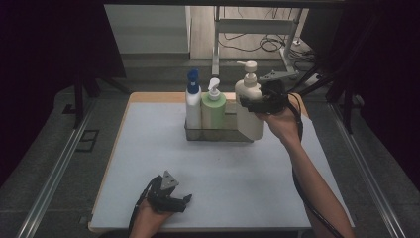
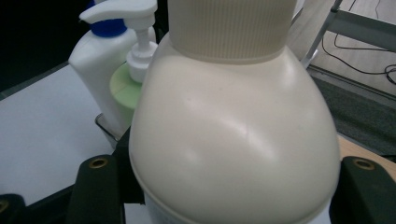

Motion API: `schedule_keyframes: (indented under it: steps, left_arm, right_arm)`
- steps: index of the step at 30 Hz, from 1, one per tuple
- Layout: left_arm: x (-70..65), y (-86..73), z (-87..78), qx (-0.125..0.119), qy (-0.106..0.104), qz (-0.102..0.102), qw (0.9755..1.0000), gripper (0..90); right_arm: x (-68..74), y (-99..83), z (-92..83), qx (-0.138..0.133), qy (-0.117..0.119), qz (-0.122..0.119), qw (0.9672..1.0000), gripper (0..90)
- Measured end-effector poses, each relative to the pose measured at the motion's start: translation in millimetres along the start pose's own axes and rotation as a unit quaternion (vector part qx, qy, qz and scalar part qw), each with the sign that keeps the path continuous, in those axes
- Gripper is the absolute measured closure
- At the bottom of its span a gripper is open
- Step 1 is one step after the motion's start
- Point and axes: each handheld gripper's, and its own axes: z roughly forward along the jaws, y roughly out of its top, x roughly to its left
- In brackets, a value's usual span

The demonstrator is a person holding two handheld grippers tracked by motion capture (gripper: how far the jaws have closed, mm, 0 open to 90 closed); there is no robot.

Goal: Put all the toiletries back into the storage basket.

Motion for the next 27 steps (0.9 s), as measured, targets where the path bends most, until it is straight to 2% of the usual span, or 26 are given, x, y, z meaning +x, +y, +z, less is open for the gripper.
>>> schedule_keyframes:
  steps: [12, 27]
  left_arm:
    - [-0.1, 0.0, 0.1, 0.000, 0.000, 0.000, 1.0000, 12.3]
    - [0.0, 0.0, 0.0, 0.000, 0.000, 0.000, 1.0000, 12.3]
  right_arm:
    - [-9.0, 9.4, 20.4, -0.012, -0.018, 0.011, 0.9997, 36.2]
    - [-15.9, 13.3, 49.1, -0.017, -0.029, 0.014, 0.9993, 36.2]
